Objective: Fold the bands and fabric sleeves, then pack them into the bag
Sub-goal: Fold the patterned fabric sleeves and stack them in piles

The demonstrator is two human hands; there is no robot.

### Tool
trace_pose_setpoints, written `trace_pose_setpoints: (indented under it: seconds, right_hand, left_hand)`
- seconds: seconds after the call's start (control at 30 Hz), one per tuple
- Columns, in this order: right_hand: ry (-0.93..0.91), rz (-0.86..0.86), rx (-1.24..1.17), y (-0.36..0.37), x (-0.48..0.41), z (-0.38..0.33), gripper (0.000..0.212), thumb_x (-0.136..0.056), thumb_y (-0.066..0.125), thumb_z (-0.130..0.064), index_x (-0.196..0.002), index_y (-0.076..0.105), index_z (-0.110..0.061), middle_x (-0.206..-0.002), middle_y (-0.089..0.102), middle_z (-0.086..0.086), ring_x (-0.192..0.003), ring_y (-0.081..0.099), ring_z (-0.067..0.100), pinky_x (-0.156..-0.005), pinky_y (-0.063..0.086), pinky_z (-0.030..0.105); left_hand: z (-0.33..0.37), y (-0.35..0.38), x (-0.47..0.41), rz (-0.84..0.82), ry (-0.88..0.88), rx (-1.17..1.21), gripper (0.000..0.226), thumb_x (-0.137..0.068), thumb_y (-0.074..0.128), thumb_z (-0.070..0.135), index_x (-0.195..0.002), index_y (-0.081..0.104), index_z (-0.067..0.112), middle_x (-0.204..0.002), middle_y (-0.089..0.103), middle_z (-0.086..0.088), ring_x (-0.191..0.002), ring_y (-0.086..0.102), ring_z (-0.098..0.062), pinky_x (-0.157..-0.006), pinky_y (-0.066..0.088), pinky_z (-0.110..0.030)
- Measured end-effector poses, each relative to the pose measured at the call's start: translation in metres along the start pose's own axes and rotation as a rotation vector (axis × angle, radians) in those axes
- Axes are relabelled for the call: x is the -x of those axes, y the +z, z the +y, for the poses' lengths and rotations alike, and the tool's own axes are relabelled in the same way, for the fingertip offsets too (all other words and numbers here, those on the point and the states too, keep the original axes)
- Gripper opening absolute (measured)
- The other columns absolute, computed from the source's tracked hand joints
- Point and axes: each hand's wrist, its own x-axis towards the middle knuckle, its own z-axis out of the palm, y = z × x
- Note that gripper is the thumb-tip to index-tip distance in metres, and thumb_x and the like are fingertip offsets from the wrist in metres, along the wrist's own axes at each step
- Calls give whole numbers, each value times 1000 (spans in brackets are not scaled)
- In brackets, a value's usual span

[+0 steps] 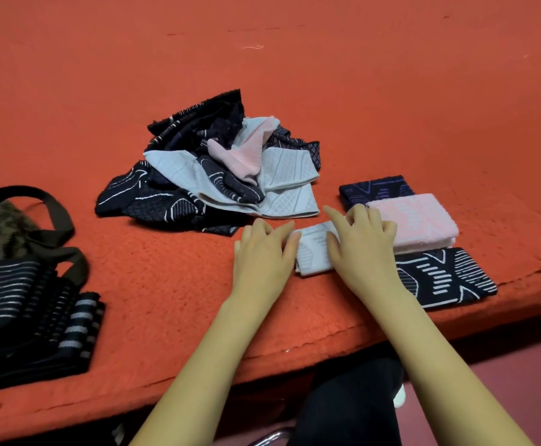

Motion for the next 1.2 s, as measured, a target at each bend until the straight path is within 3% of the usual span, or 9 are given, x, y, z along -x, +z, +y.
trace_pose_setpoints:
  seconds: [0.1, 0.27, 0.37, 0.43, 0.6, 0.83, 0.97, 1.07, 1.2]
  right_hand:
    - [-9, -15, -116, 3, -25, -22, 43, -79, 41, -27, -111, 66, -14, -84, 56, 13, -76, 54, 33, -63, 38, 38]
    - [-89, -98, -430, 9, -79, -72, 36, -86, 43, -15, -113, 65, -6, -91, 57, 18, -85, 53, 39, -71, 42, 43]
    - [-155, -178, -646, 11, -111, -107, 37, -90, 40, 1, -121, 60, -2, -111, 61, 20, -102, 53, 35, -86, 35, 25]
    - [-127, -273, -736, 15, -126, -126, 38, -92, 37, 3, -123, 59, -1, -123, 61, 16, -112, 53, 28, -87, 33, 19]
    - [-131, -365, -791, 36, -135, -150, 44, -81, 33, -4, -105, 70, -7, -116, 66, 13, -110, 58, 29, -89, 45, 33]
    - [22, -399, -852, 30, -127, -148, 43, -85, 34, 11, -112, 66, -1, -120, 63, 10, -100, 53, 10, -76, 33, -2]
    - [-12, -376, -764, 32, -123, -148, 40, -89, 37, 0, -111, 68, -9, -128, 60, 7, -116, 52, 20, -90, 38, 19]
    - [-80, -361, -726, 23, -119, -146, 31, -90, 44, -16, -107, 70, -17, -112, 67, 0, -107, 54, 28, -89, 44, 38]
    - [-97, -345, -762, 2, -107, -148, 25, -93, 50, -19, -107, 69, -16, -113, 66, -1, -109, 55, 21, -94, 42, 39]
  left_hand:
    - [-11, -18, -20, 139, 43, -10, 37, -94, 50, 35, -128, 57, 22, -106, 54, -7, -106, 48, -28, -89, 35, -41]
    - [-49, -57, -53, 338, 12, 30, 31, -93, 49, 31, -117, 61, 15, -99, 57, -11, -99, 52, -32, -88, 39, -42]
    - [-74, -77, -75, 399, -128, 110, 27, -96, 49, 28, -115, 60, 12, -100, 56, -12, -96, 51, -31, -85, 35, -35]
    - [-84, -86, -90, 382, -211, 167, 28, -96, 47, 30, -113, 58, 10, -101, 58, -12, -97, 52, -30, -82, 35, -35]
    - [-88, -80, -113, 208, -361, 331, 39, -94, 50, 40, -117, 49, 8, -108, 63, -20, -102, 56, -36, -84, 42, -39]
    - [-101, -77, -108, 178, -348, 348, 36, -95, 46, 18, -130, 39, 10, -102, 64, -22, -93, 58, -36, -67, 37, -32]
    - [-92, -88, -102, 175, -332, 255, 35, -91, 45, 8, -125, 36, 7, -105, 60, -26, -92, 57, -40, -67, 34, -34]
    - [-89, -105, -80, 244, -320, 370, 34, -91, 45, 7, -123, 34, 9, -96, 63, -23, -89, 58, -39, -68, 39, -38]
    - [-96, -123, -24, 302, -371, 422, 35, -91, 43, 7, -124, 34, 14, -76, 56, -2, -79, 56, -33, -66, 39, -38]
